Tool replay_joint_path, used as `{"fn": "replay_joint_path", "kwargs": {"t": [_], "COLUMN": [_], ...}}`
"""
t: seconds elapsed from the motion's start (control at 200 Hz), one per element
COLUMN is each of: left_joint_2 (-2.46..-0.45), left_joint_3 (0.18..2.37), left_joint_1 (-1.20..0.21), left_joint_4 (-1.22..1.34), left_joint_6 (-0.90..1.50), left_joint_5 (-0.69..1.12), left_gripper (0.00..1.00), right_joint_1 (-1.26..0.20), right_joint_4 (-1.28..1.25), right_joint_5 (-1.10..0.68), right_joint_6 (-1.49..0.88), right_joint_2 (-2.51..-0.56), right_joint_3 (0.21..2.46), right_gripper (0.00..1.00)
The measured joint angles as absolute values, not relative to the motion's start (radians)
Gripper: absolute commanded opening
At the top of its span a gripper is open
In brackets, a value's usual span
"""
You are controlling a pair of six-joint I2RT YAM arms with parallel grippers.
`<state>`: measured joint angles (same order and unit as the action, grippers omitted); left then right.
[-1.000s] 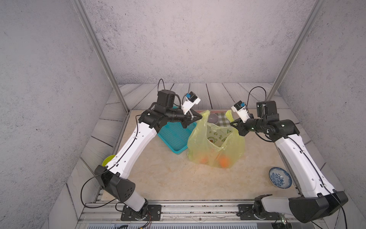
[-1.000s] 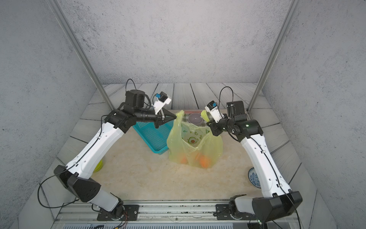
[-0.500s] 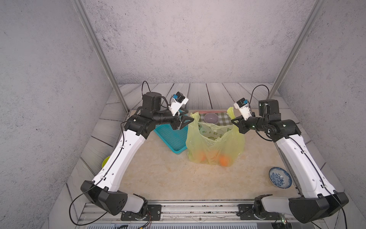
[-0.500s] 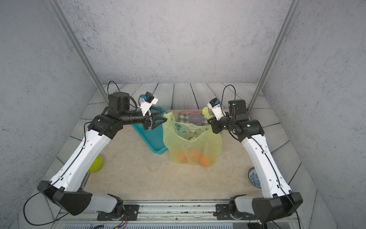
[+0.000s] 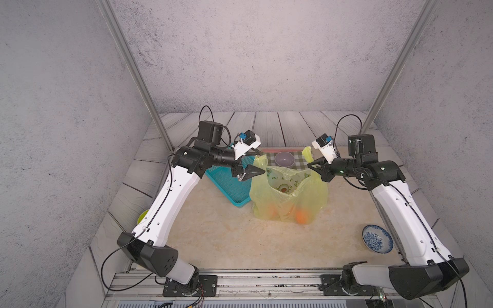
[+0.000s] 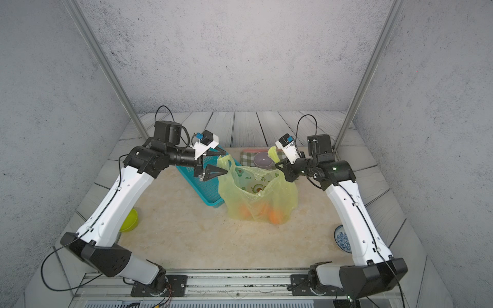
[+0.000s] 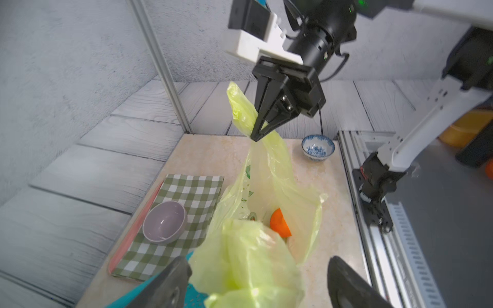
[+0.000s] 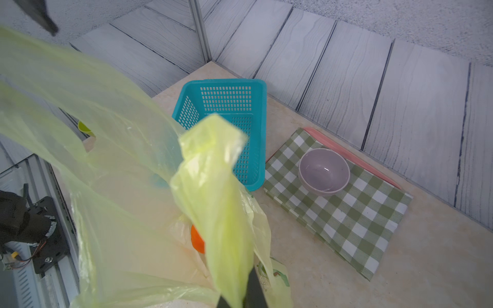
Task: Place the oranges into plastic bags & tie knots
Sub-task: Tie the plastic bag at the center of the board.
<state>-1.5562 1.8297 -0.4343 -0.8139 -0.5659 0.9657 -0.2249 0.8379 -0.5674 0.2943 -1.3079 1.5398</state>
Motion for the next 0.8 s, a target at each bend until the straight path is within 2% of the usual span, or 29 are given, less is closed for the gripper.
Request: {"fn": "replay_joint_path", "kwargs": {"t": [0.08,0.185,0.21,0.35,0.4,0.495,0.631,0.801], "left_joint_2": [-1.609,-1.641,-1.641,-1.610,-1.592,-1.565,-1.549,-1.625], "left_joint_3": [1.843,1.837,1.826,1.728,1.681,1.633,1.650,1.806], "left_joint_1": [-0.434,-0.434,-0.434,-0.426,-0.414,-0.387,-0.393,-0.460], "left_joint_4": [-0.819,-0.796,-0.768,-0.545,-0.456,-0.363,-0.386,-0.580], "left_joint_6": [-0.581,-0.540,-0.513,-0.291,-0.191,-0.055,-0.023,-0.102], "left_joint_5": [1.007,1.070,1.087,1.149,1.149,1.121,1.058,1.016], "left_gripper": [0.54,0.16,0.12,0.06,0.00,0.00,0.00,0.00], "right_joint_1": [-0.225,-0.225,-0.225,-0.222,-0.216,-0.208,-0.240,-0.422], "right_joint_4": [0.847,0.860,0.860,0.847,0.840,0.831,0.865,0.949], "right_joint_5": [-0.579,-0.585,-0.585,-0.573,-0.562,-0.552,-0.567,-0.520], "right_joint_6": [0.338,0.384,0.389,0.386,0.377,0.374,0.461,0.628], "right_joint_2": [-1.308,-1.308,-1.308,-1.306,-1.303,-1.289,-1.259,-1.275], "right_joint_3": [1.540,1.540,1.540,1.542,1.542,1.542,1.557,1.588], "right_gripper": [0.06,0.06,0.06,0.06,0.06,0.09,0.09,0.08]}}
